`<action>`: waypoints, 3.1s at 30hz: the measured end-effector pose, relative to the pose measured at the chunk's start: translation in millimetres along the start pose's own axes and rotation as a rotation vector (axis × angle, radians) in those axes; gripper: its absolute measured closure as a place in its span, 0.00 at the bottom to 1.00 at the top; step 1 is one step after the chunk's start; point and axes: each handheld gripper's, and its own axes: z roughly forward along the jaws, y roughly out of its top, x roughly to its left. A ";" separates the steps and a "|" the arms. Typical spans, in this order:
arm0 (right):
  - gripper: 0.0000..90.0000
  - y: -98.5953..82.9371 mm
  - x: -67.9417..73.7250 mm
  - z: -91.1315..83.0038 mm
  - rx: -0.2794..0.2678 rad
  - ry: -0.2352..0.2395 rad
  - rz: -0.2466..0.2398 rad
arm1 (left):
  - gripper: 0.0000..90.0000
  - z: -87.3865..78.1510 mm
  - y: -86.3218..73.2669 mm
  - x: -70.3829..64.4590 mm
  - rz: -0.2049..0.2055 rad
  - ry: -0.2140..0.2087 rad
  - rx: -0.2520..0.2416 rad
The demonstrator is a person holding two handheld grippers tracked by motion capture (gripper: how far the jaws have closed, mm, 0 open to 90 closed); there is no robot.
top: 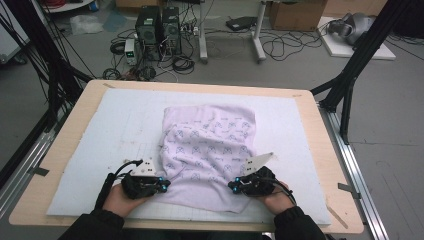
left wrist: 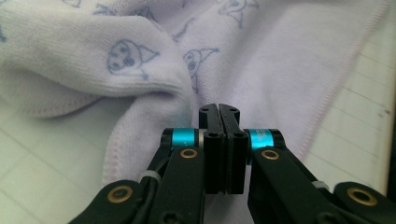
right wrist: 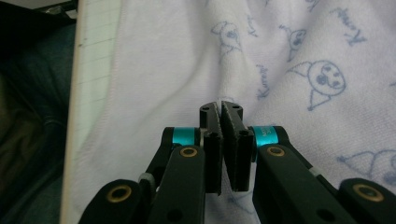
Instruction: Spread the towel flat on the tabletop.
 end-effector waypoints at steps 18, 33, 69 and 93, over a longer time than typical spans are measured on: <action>0.70 0.9 25.9 -17.6 -0.057 0.015 -0.030 | 0.69 -25.8 -3.0 -21.4 0.007 -0.013 -0.067; 0.97 1.2 15.8 10.2 0.011 0.107 -0.024 | 0.97 -4.0 -8.6 -16.4 0.004 -0.034 0.006; 0.98 -4.7 -1.1 4.2 0.018 0.027 0.047 | 0.97 -4.2 -8.1 -3.8 -0.014 0.053 -0.013; 0.73 4.1 -7.7 1.6 0.031 -0.077 0.031 | 0.80 -0.6 1.5 11.7 -0.027 0.054 -0.004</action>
